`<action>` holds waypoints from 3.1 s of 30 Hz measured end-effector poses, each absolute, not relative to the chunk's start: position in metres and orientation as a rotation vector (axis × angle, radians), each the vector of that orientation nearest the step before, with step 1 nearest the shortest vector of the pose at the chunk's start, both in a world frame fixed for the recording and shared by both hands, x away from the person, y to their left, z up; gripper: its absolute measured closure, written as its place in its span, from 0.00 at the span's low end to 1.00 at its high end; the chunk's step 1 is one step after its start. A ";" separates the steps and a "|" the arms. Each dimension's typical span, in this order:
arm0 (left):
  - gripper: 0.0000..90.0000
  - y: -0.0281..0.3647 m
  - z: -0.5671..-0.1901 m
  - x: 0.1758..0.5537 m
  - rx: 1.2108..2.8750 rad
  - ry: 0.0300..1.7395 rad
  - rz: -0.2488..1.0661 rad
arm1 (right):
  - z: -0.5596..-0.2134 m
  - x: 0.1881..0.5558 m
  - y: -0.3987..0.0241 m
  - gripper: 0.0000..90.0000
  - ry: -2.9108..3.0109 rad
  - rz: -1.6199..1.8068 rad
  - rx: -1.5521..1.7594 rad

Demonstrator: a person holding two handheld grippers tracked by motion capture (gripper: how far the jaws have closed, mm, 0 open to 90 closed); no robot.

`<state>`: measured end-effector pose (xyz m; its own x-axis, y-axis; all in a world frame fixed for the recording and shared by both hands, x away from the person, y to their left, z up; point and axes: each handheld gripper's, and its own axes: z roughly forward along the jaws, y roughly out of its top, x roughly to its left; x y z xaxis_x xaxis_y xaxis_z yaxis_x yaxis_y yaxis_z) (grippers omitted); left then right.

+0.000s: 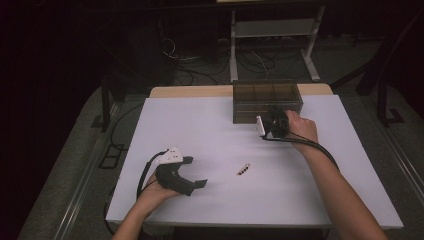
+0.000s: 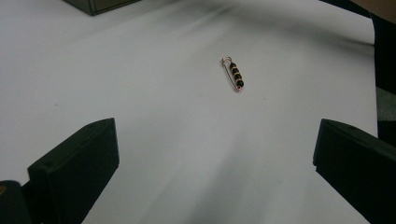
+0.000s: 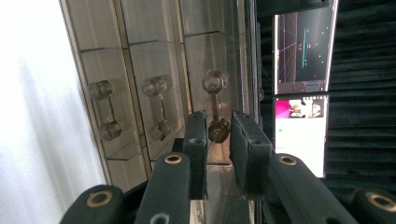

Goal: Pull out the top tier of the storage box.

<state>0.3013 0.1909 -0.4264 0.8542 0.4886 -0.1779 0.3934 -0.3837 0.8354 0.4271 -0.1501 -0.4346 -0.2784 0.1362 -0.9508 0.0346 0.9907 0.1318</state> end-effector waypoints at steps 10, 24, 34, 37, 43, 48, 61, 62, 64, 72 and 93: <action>0.00 0.191 -0.426 0.301 2.019 0.647 0.118 | -0.436 0.426 -0.150 0.86 1.843 0.078 0.103; 0.00 0.191 -0.426 0.301 2.019 0.647 0.118 | -0.436 0.422 -0.149 0.87 1.838 0.067 0.091; 0.00 0.191 -0.427 0.301 2.020 0.647 0.118 | -0.436 0.416 -0.150 0.87 1.837 0.076 0.086; 0.00 0.191 -0.427 0.301 2.020 0.648 0.118 | -0.436 0.414 -0.150 0.87 1.836 0.076 0.081; 0.00 0.191 -0.427 0.301 2.021 0.648 0.119 | -0.436 0.410 -0.150 0.87 1.834 0.078 0.076; 0.00 0.190 -0.427 0.301 2.022 0.646 0.121 | -0.436 0.407 -0.151 0.87 1.832 0.084 0.071; 0.00 0.190 -0.427 0.301 2.022 0.647 0.122 | -0.437 0.400 -0.153 0.87 1.826 0.090 0.064; 0.00 0.190 -0.426 0.301 2.021 0.647 0.121 | -0.437 0.400 -0.153 0.87 1.824 0.089 0.063; 0.00 0.190 -0.426 0.301 2.021 0.647 0.121 | -0.437 0.399 -0.153 0.87 1.825 0.087 0.060; 0.00 0.190 -0.426 0.300 2.021 0.648 0.121 | -0.438 0.394 -0.154 0.87 1.823 0.095 0.055; 0.00 0.190 -0.426 0.300 2.023 0.648 0.122 | -0.438 0.385 -0.155 0.86 1.818 0.091 0.048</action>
